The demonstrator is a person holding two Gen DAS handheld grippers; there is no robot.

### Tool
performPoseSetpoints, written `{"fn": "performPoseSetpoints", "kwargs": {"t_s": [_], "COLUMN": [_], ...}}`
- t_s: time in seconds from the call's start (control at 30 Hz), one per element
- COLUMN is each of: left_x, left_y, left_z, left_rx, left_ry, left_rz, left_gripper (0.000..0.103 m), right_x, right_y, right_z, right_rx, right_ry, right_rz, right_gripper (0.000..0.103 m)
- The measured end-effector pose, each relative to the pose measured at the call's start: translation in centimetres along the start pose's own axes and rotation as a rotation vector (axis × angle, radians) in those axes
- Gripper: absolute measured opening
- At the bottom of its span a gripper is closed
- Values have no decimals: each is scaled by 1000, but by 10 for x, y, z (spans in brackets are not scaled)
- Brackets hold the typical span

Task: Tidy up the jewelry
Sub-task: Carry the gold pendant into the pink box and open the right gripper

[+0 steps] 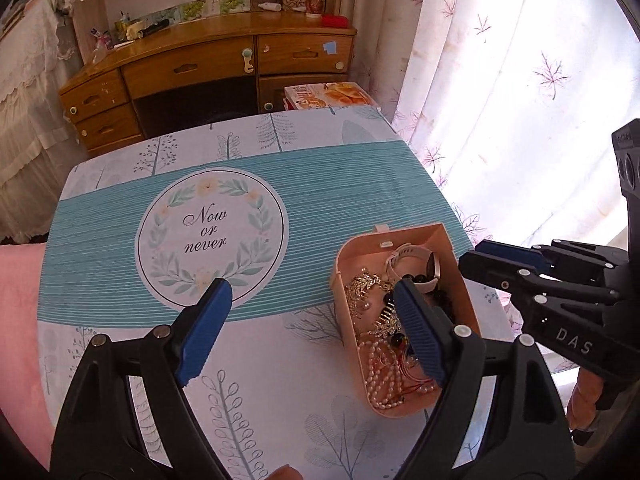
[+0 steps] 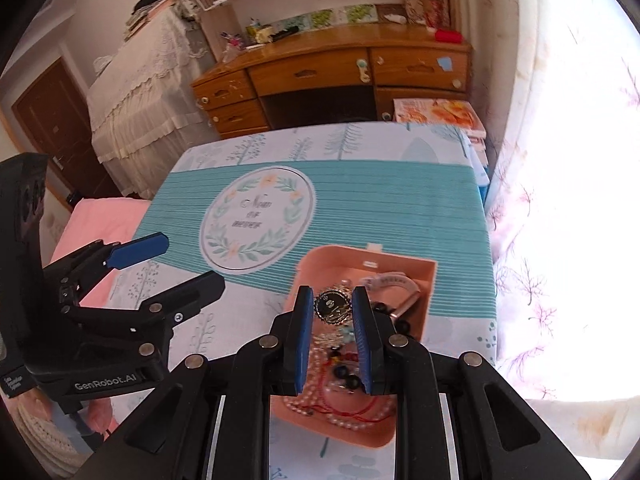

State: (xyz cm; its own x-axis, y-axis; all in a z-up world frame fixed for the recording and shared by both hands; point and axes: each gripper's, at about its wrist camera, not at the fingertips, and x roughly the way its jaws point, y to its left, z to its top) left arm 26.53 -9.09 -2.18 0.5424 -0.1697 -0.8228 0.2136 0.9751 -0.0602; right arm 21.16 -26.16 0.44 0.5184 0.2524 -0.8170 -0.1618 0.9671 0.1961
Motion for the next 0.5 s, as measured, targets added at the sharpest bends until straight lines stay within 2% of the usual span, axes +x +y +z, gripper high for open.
{"fn": "performPoseSetpoints", "kwargs": {"t_s": [0.13, 0.3, 0.43, 0.5], "left_x": [28, 51, 58, 57], "left_y": [-5, 0, 5, 7], "left_z": [4, 6, 4, 3], "left_rx": [-9, -38, -53, -60], "left_ry": [43, 85, 96, 92], "left_rz": [17, 4, 11, 22], "left_gripper": [81, 81, 81, 81], "right_x": [26, 61, 81, 84], "right_y": [-27, -40, -42, -42], "right_z": [5, 13, 16, 16], "right_rx": [45, 76, 89, 95], "right_ry": [41, 74, 90, 85], "right_rz": [10, 25, 50, 52], "right_gripper": [20, 20, 29, 30]}}
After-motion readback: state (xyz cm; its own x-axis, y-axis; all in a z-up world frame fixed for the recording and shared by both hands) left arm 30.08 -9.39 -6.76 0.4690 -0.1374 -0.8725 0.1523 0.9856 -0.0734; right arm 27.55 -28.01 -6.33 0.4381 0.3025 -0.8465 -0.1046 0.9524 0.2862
